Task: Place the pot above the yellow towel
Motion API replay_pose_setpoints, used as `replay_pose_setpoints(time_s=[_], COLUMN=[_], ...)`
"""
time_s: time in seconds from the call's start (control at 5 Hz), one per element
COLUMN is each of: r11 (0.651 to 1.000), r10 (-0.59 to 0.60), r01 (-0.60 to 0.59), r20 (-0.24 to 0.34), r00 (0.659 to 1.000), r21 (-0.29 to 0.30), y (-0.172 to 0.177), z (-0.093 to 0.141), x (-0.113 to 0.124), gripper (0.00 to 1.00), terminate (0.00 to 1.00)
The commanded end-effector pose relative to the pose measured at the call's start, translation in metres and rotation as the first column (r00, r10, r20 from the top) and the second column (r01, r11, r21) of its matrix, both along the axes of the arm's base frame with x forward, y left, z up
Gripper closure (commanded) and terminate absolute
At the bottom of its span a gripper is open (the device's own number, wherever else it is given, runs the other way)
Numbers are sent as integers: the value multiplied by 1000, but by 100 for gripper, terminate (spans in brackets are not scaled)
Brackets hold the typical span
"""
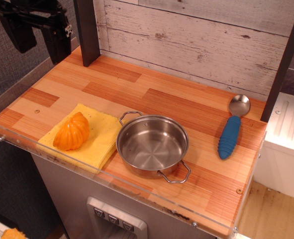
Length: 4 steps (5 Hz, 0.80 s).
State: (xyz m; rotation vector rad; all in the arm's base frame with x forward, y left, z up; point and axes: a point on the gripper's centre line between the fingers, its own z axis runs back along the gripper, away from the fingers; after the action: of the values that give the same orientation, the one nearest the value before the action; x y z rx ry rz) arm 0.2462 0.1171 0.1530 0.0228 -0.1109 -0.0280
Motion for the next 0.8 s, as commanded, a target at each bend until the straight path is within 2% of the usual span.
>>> replay_pose_setpoints(time_s=[0.0,0.2,0.4,0.6], r11=[1000,997,988,973], r10=[0,-30,-128,-212], r01=[0,32,131,213], r20=[0,24,41,29], r00=[1000,999,991,977], r21=[0,-71,-84,-87], y=[0,-25,-71,-114], z=[0,-3,-5,-16], x=[0,5,6,1], gripper=[0,0,0,0], terminate=[0,0,0,0])
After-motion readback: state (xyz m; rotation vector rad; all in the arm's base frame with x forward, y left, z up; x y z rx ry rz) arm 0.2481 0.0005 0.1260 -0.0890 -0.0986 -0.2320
